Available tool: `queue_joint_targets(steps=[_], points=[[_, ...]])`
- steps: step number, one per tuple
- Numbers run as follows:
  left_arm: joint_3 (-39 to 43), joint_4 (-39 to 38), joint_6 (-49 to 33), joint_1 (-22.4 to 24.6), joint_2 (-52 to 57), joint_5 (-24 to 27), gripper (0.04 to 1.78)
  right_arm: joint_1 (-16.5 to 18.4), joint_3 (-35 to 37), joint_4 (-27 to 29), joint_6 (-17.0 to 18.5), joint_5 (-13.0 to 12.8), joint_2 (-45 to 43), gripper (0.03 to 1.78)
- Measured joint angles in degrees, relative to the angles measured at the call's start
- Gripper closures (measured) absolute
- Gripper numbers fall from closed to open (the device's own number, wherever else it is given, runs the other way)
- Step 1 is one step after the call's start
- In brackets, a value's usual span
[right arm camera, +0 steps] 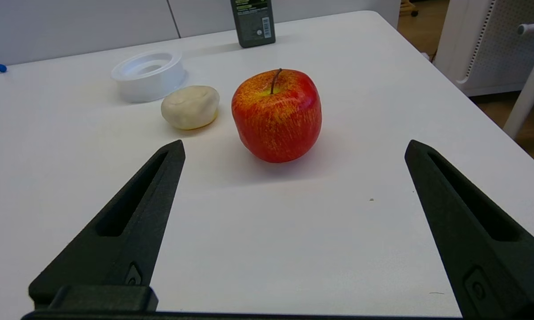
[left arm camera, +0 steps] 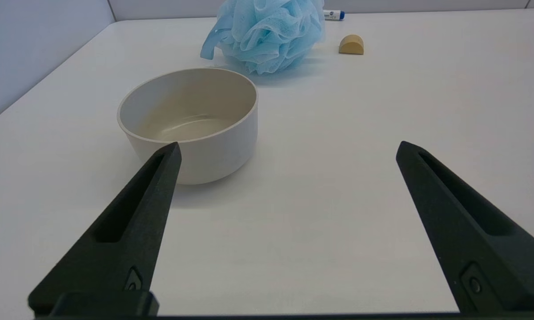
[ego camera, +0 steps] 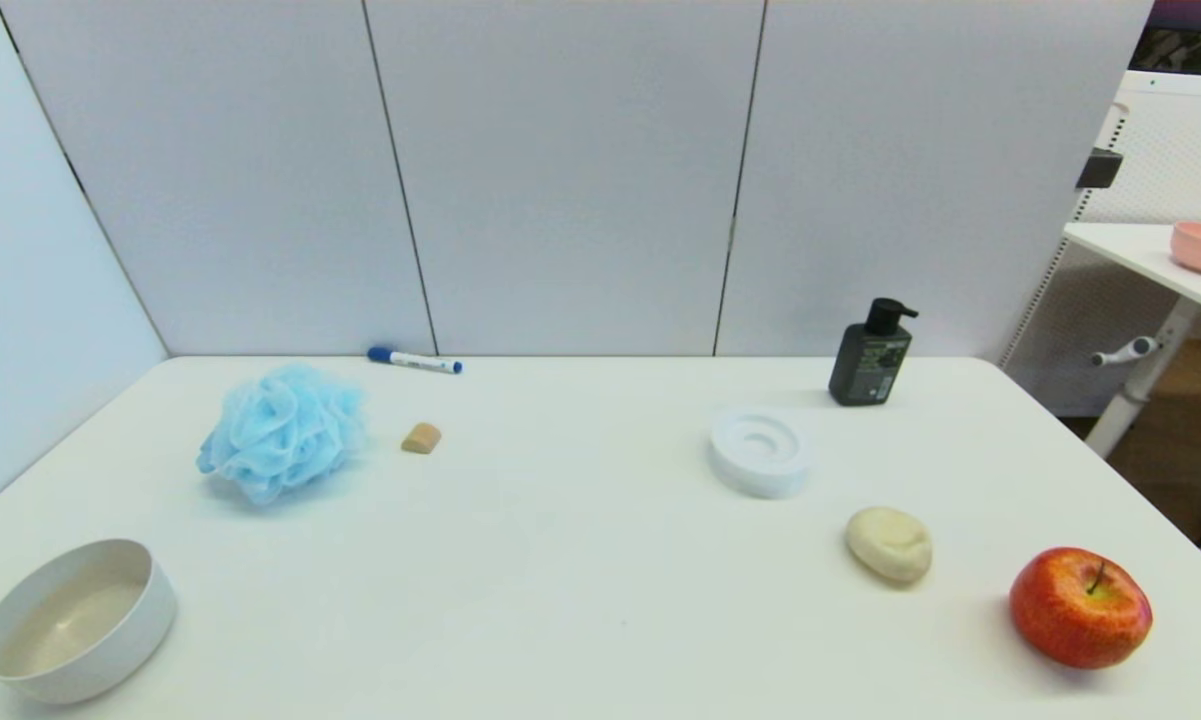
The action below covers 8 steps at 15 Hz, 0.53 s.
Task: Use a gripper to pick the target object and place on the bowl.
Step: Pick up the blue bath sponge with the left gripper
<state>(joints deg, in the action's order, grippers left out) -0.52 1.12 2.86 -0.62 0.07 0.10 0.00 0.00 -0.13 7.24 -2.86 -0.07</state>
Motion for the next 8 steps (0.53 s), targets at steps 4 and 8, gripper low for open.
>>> queue_joint_targets(steps=[4,8], points=[[0.00,0.02,0.00,0.00,0.00,-0.02,0.11,0.00,0.00,-0.02,0.00,-0.02,0.00,0.10],[0.00,0.02,0.00,0.00,0.00,0.00,0.11,0.00,0.00,-0.02,0.02,0.00,0.00,0.10]])
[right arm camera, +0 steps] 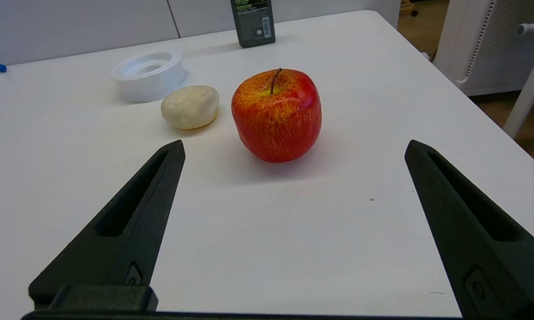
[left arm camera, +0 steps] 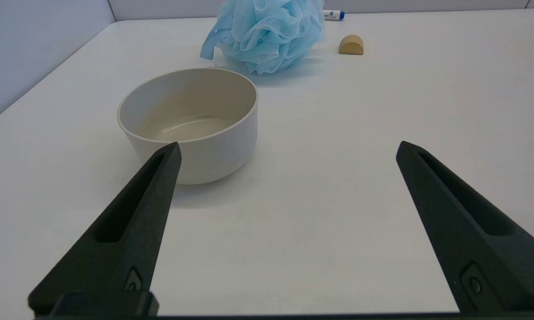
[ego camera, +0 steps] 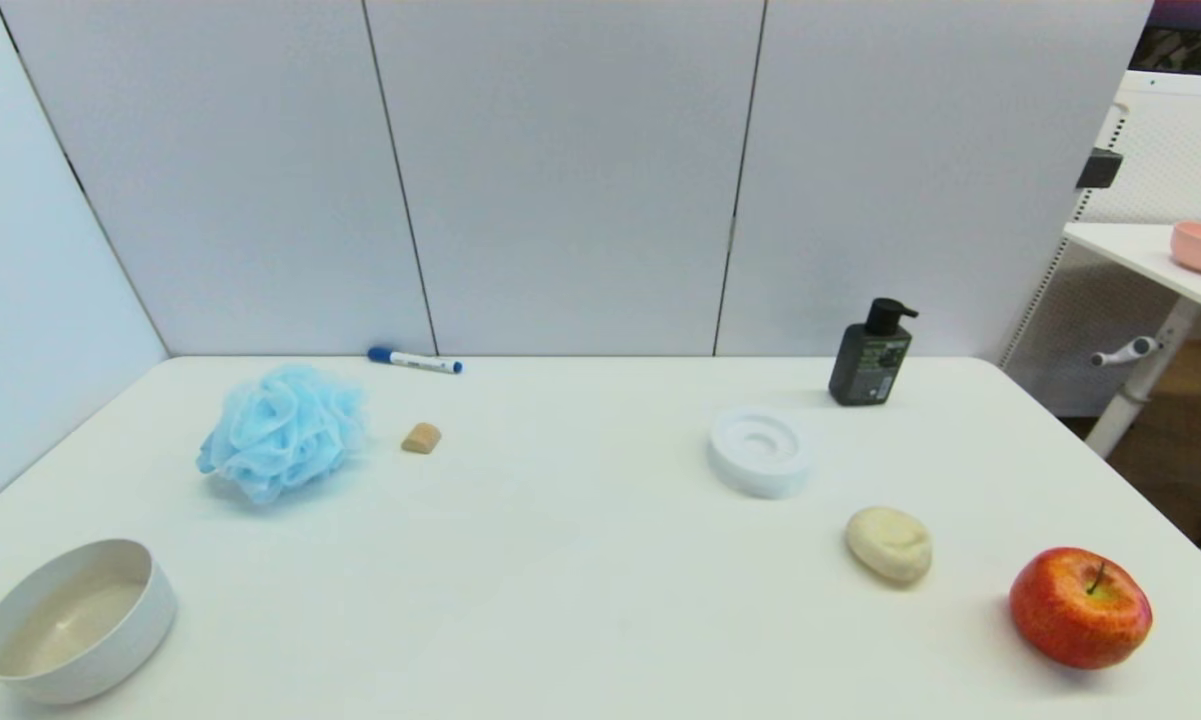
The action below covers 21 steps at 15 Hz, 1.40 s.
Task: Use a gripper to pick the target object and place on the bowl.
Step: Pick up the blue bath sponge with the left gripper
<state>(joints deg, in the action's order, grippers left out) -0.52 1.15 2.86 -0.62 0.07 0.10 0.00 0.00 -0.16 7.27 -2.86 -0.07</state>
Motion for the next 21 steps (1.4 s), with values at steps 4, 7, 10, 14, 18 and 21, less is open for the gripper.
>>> queue_joint_targets(steps=[4,7,10,14,18,21], points=[[0.00,-0.02,-0.02,0.00,0.00,0.01,0.11,0.00,0.00,0.02,-0.02,0.00,0.00,0.10],[0.30,-1.12,0.40,0.00,0.00,0.09,0.11,0.00,0.00,0.00,0.00,0.00,0.00,0.10],[0.37,-0.99,0.82,0.02,-0.07,0.15,0.11,0.00,0.00,0.00,0.00,-0.02,0.00,0.10],[-2.11,-1.07,0.79,0.02,-4.95,0.11,0.11,0.00,0.00,0.00,-0.02,0.02,0.00,0.10],[-19.09,-1.04,0.40,-0.11,-19.94,0.04,0.11,0.00,0.00,0.02,-0.02,0.00,0.00,0.10],[-38.25,1.19,0.29,-0.22,-34.39,0.00,0.11,0.00,0.00,0.00,0.00,0.00,0.00,0.10]])
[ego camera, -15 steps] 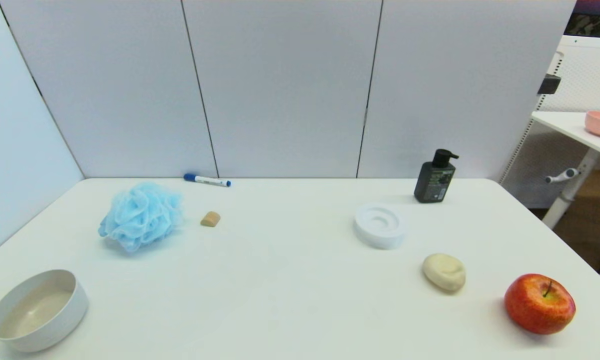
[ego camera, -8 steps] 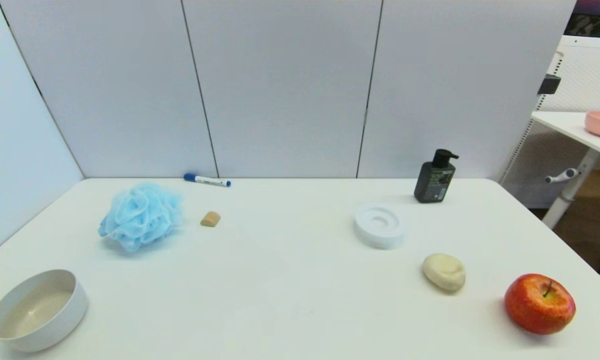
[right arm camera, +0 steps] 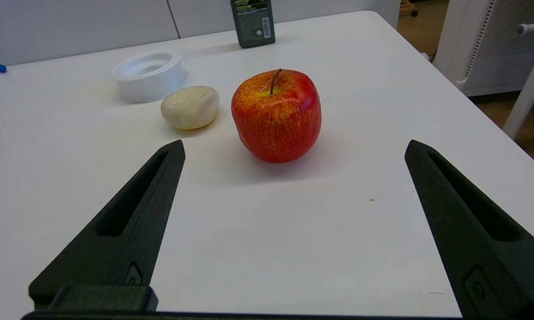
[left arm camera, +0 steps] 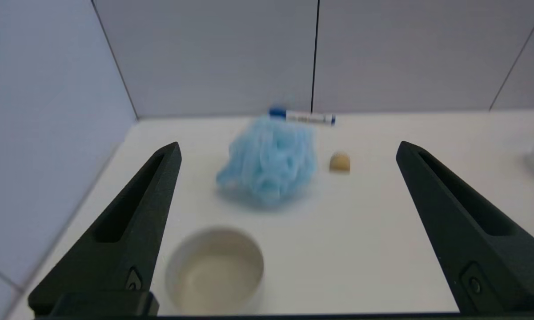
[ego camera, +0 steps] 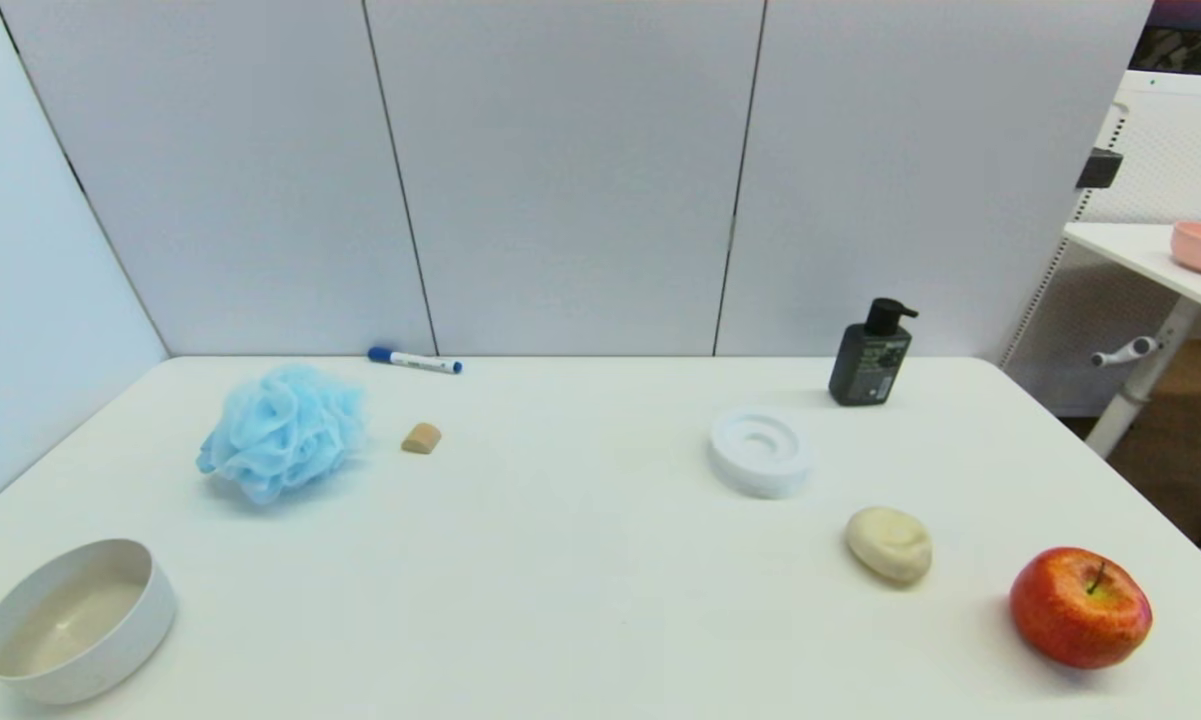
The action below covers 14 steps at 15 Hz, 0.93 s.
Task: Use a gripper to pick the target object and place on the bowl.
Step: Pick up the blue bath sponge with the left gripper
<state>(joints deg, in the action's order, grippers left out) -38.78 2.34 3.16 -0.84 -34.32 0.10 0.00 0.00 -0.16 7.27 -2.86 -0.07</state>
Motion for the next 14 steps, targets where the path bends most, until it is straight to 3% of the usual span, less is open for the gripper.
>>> queue_joint_targets(steps=[7,10,14], points=[[-47.35,15.38,0.72,-0.10,-35.77,-0.02,0.11,0.00,0.00,0.00,0.00,-0.02,0.00,0.10],[-55.78,20.75,0.85,-0.12,-48.86,0.12,0.11,0.00,0.00,0.00,0.00,0.02,0.00,0.10],[-57.66,27.10,0.83,-0.20,-61.75,0.12,0.11,0.00,0.00,0.00,0.01,0.00,0.00,0.10]])
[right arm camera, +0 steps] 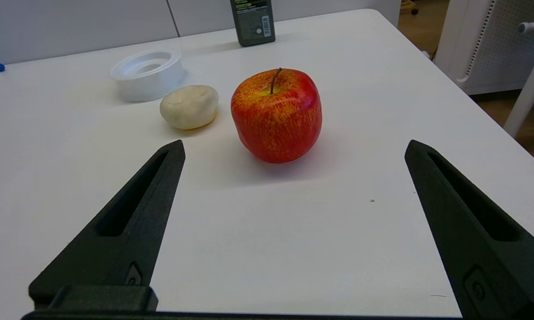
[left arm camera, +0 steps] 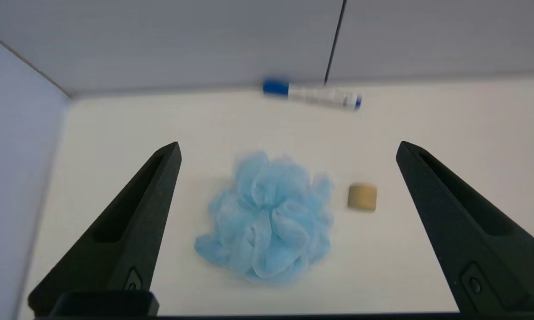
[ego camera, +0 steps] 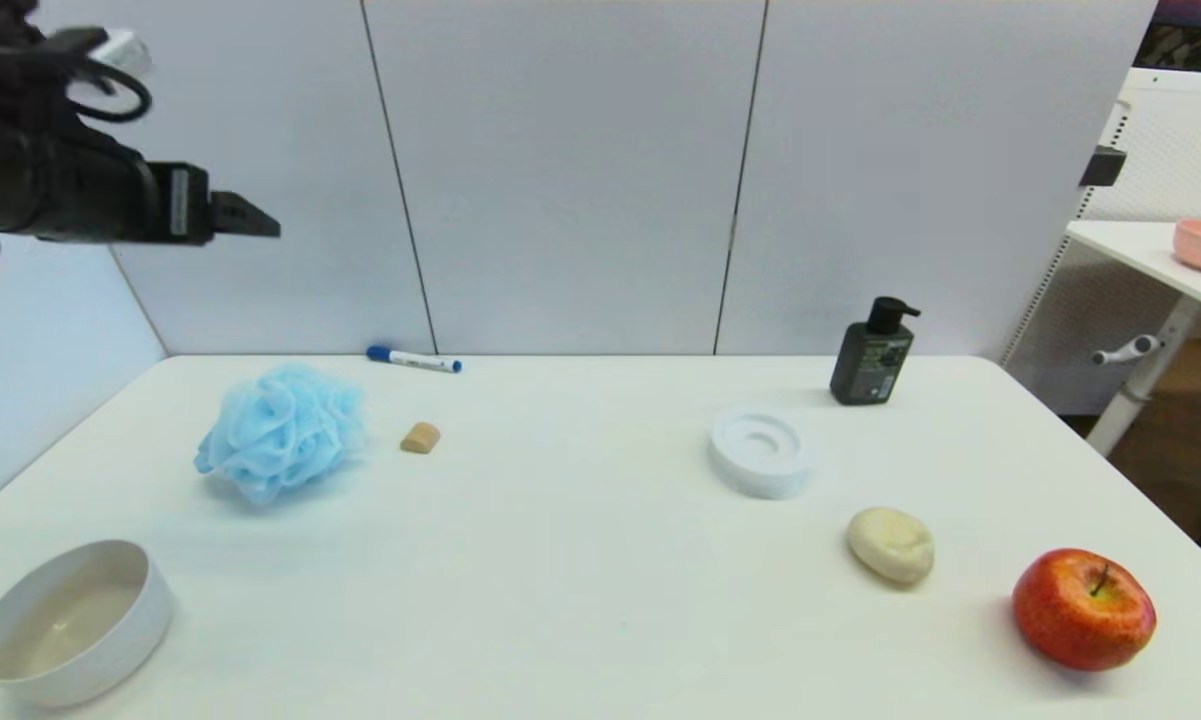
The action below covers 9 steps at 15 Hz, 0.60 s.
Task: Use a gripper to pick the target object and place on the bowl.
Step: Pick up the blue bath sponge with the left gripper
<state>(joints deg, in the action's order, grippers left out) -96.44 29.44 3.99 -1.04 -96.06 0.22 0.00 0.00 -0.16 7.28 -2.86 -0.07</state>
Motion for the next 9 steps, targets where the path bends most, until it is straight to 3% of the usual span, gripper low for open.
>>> queue_joint_targets(steps=[4,9], points=[[0.38,9.14,0.12,0.05,-7.83,-0.06,0.11,0.00,0.00,0.00,-0.04,-0.02,0.00,0.10],[3.33,10.61,-0.57,0.11,-13.29,-0.12,0.11,0.00,0.00,0.02,-0.04,0.02,0.00,0.10]])
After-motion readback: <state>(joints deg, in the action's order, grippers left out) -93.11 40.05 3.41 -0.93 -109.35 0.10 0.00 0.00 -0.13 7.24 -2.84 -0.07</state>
